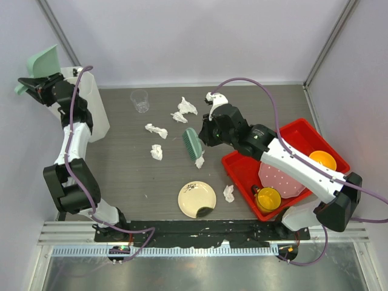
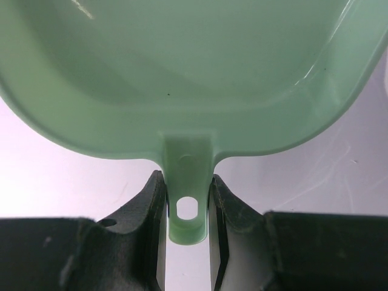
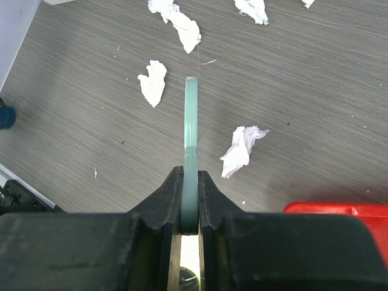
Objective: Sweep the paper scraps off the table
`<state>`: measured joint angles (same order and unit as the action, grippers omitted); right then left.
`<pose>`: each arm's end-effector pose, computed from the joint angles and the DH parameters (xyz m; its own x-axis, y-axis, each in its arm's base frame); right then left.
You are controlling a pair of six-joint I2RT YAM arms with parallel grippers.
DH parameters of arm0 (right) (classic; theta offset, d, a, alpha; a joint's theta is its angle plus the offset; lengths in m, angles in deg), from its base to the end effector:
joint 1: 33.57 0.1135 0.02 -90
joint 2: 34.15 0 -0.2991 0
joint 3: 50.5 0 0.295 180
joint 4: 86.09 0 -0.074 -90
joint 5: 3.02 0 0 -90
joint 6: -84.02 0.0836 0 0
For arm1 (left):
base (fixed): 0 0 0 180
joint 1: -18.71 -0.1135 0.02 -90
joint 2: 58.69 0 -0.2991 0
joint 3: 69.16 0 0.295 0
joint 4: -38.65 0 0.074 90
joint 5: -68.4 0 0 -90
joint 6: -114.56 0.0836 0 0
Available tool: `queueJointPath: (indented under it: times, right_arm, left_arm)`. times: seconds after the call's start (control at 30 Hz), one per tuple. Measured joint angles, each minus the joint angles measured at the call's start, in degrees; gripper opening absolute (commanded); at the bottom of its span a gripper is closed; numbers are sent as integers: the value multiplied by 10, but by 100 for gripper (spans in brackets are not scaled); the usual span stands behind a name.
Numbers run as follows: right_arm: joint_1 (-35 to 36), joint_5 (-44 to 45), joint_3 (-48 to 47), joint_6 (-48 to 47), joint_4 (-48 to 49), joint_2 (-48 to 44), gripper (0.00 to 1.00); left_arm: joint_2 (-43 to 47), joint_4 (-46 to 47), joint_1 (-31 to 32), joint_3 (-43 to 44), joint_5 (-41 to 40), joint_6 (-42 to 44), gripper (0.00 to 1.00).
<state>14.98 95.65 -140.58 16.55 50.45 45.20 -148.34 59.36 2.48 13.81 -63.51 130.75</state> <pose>0.2652 0.2812 0.3777 -0.5823 -0.0872 -0.8083 -0.4697 0.8475 0.2470 0.4100 0.1775 0.4113 -0.8622 0.4934 0.1150 0.0079 -0.2138 0.9768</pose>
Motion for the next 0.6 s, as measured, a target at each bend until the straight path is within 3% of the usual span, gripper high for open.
queueJointPath:
  times: [0.17, 0.27, 0.33, 0.43, 0.6]
  right_arm:
    - [0, -1, 1, -2, 0, -4, 1]
    - [0, -7, 1, -10, 1, -4, 1]
    - [0, -15, 1, -19, 2, -3, 1]
    - [0, -24, -3, -31, 3, 3, 1]
    - [0, 4, -36, -43, -12, 33, 1]
  left_arm:
    - [0, 25, 0, 1, 2, 9, 0]
    - [10, -13, -1, 17, 2, -33, 0]
    - [31, -84, -2, 33, 5, -83, 0]
    - [82, -286, -3, 99, 39, -232, 0]
    - [169, -548, -3, 219, 141, -436, 0]
